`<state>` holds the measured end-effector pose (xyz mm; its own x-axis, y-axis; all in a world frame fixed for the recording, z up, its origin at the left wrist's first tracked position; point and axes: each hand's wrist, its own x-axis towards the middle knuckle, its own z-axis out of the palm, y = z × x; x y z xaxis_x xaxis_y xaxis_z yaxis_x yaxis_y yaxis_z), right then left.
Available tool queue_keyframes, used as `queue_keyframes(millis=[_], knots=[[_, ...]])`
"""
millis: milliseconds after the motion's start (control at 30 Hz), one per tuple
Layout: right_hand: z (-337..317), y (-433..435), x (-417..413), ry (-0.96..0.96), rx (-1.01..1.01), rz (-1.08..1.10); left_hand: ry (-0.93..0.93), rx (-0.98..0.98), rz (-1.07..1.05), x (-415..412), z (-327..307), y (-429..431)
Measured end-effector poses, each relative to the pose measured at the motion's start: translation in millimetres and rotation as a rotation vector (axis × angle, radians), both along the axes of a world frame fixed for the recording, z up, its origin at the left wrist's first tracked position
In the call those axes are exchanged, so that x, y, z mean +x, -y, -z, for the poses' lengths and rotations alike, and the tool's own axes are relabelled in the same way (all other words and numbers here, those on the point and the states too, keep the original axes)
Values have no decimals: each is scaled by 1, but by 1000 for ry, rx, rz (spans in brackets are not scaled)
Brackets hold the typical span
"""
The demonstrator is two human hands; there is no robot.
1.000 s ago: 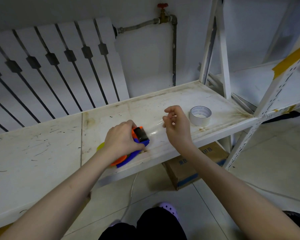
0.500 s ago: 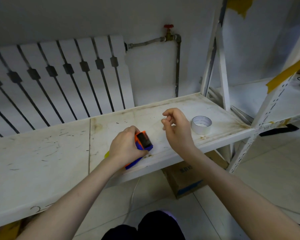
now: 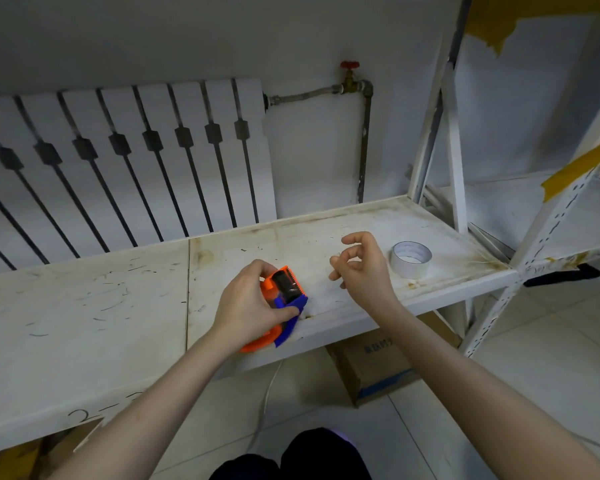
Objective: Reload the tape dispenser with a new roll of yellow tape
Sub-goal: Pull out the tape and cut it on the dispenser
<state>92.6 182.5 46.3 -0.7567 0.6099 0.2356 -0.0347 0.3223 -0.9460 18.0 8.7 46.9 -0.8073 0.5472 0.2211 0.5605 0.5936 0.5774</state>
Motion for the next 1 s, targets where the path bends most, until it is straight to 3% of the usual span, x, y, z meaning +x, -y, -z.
queue_keyframes(millis=[167,600,1000], knots=[[-3,4,-2,67,-174,-51,148,114,24,2,-2,5],[8,21,-6,111,-329,-122,323,356,56,1,4,17],[9,36,-5,147,-315,-141,403,532,75,7,1,19]])
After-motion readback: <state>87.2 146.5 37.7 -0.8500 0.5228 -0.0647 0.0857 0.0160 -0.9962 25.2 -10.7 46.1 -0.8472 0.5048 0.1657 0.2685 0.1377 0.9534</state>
